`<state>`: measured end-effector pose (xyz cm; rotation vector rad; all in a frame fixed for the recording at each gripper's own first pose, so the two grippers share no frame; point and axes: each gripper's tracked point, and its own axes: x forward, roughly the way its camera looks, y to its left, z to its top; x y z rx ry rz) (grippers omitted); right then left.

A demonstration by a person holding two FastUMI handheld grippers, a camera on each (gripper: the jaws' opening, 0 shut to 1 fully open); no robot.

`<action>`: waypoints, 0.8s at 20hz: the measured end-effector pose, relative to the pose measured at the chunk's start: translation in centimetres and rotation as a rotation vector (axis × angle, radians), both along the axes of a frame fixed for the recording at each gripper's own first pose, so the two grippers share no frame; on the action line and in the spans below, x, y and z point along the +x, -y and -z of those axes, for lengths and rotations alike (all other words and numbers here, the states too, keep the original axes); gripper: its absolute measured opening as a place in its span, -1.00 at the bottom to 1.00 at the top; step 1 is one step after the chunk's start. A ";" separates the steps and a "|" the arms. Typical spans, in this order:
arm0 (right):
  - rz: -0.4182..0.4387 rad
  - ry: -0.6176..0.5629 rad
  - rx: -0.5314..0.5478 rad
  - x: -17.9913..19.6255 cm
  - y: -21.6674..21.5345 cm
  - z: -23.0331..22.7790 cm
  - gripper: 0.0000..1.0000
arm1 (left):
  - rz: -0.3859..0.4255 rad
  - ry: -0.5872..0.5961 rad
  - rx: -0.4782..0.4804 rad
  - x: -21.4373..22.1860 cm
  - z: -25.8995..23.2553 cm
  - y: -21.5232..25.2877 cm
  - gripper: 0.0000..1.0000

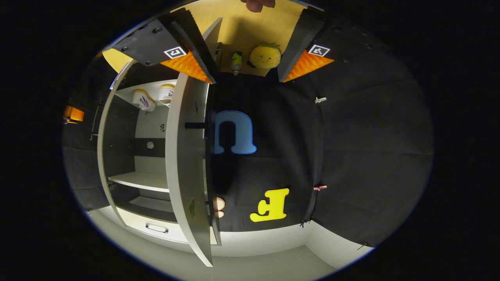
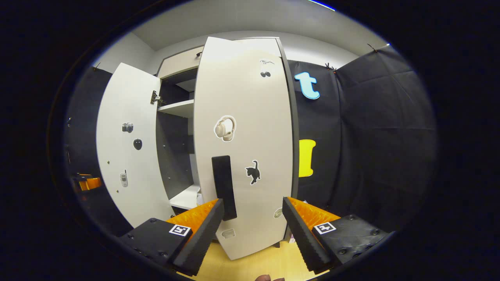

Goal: Grab one shoe with the right hand and put it into the shoe cabinet, grab the other shoe with the left hand and put it into the shoe cabinet; then close the right door with the right hand and the left door with the left hand.

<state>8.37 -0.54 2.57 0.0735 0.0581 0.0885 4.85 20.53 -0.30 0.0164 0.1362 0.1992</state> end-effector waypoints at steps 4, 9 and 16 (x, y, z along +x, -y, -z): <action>0.000 -0.032 0.035 -1.0 -1.5 0.8 0.97 | 0.011 -0.007 0.059 2.8 0.9 -1.1 0.94; 0.012 -0.048 0.050 -2.0 -1.5 1.4 0.96 | 0.009 -0.018 0.092 3.4 1.3 -0.7 0.85; 0.009 -0.052 0.073 -2.6 -1.1 1.8 0.94 | 0.004 -0.030 0.047 3.6 1.4 0.4 0.80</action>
